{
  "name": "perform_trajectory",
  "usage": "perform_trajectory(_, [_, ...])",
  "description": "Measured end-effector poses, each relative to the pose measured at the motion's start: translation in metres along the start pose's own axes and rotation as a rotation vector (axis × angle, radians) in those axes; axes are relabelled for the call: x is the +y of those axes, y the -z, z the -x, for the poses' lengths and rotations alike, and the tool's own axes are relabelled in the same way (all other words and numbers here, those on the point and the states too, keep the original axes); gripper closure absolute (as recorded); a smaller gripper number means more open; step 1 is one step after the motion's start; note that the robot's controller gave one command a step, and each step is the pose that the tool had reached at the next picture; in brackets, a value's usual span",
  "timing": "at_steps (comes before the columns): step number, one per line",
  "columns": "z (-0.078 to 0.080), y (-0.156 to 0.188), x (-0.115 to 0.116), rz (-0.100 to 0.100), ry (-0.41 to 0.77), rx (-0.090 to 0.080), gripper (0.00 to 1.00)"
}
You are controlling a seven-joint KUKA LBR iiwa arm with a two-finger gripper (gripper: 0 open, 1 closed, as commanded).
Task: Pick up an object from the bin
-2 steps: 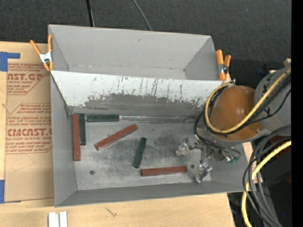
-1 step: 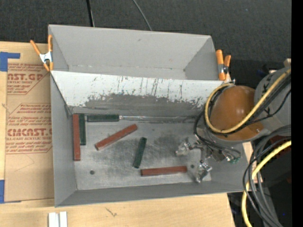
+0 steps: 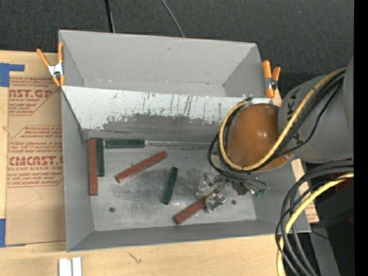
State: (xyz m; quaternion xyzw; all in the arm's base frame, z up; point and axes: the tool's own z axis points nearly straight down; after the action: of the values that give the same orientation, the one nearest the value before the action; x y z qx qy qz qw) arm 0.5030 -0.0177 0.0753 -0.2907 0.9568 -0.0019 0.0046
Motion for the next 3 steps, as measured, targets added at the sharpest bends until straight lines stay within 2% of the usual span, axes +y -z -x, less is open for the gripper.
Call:
perform_trajectory(1, [0.000, 0.000, 0.000, 0.000, 0.000, 0.000, 1.00])
perform_trajectory(2, [0.012, -0.002, -0.016, 0.020, -0.005, 0.022, 1.00])
perform_trajectory(3, [0.014, 0.003, -0.018, 0.018, -0.006, 0.020, 1.00])
